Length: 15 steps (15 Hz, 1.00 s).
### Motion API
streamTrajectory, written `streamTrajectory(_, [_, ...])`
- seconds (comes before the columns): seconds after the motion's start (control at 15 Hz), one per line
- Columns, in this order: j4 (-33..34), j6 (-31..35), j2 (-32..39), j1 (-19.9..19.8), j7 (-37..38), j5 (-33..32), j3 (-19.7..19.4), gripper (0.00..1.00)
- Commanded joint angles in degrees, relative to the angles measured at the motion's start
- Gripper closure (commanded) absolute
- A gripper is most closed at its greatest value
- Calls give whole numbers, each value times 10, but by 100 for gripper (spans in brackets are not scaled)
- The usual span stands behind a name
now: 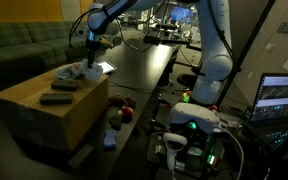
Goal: Place the plastic and the towel from the box onto the table. Move the brown and red toys onto the box. Transfer the black object on the right of the box to the table. Put the blue object from the table onto the box. Pick up the black object from the box and position it on the table. Lastly, take the black object from the left side of the table and place it on the box.
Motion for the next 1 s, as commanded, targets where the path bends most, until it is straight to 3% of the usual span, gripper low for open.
streamTrajectory(0.0, [-30,10,-46,-12,-16,25,-15,98])
streamTrajectory(0.67, [-58,50,-87,-28,-3,51,-61,98])
streamTrajectory(0.8, [-65,60,-92,-27,-7,55,-61,98])
streamTrajectory(0.93, [-65,25,-98,-37,-42,91,-44,98])
